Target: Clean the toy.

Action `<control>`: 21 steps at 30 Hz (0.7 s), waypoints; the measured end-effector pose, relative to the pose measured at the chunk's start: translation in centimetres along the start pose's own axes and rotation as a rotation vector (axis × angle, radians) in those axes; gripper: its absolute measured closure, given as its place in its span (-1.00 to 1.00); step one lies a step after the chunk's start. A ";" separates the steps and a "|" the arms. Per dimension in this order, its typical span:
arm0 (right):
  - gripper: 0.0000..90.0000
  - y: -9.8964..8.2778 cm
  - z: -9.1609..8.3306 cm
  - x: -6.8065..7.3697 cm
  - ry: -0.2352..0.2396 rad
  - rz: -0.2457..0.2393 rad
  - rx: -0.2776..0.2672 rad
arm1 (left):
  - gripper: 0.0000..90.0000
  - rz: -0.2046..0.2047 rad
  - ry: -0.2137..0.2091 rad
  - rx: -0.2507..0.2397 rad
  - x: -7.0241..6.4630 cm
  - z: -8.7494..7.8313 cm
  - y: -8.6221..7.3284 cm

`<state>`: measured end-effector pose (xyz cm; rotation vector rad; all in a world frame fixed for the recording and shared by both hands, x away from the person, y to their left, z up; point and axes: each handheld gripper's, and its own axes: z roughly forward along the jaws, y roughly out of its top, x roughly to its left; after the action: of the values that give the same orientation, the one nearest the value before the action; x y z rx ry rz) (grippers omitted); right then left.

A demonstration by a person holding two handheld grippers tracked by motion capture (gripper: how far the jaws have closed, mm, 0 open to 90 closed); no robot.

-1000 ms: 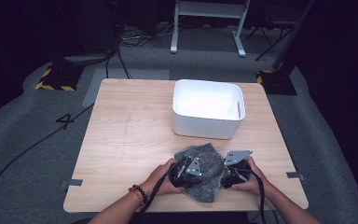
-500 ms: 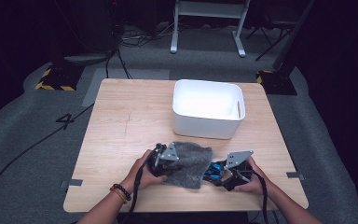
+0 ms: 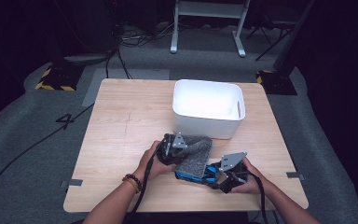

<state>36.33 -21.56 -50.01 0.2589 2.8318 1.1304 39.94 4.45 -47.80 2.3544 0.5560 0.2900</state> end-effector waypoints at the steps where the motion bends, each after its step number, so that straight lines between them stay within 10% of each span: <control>1: -0.48 0.0 -0.1 0.0 -0.006 -0.002 0.000 | 0.68 0.000 0.006 0.011 0.0 0.3 0.0; 11: -0.64 -1.2 -1.2 -0.5 -0.133 0.099 0.019 | 0.78 -0.052 -0.074 0.052 0.6 1.4 -0.4; 21: 0.13 -1.7 -1.7 -1.8 -0.198 0.157 -0.041 | 0.82 0.012 -0.155 0.094 0.1 0.1 -1.2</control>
<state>37.62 -24.21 -49.96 0.5658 2.6503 1.1200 39.65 5.28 -48.68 2.4461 0.4913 0.0870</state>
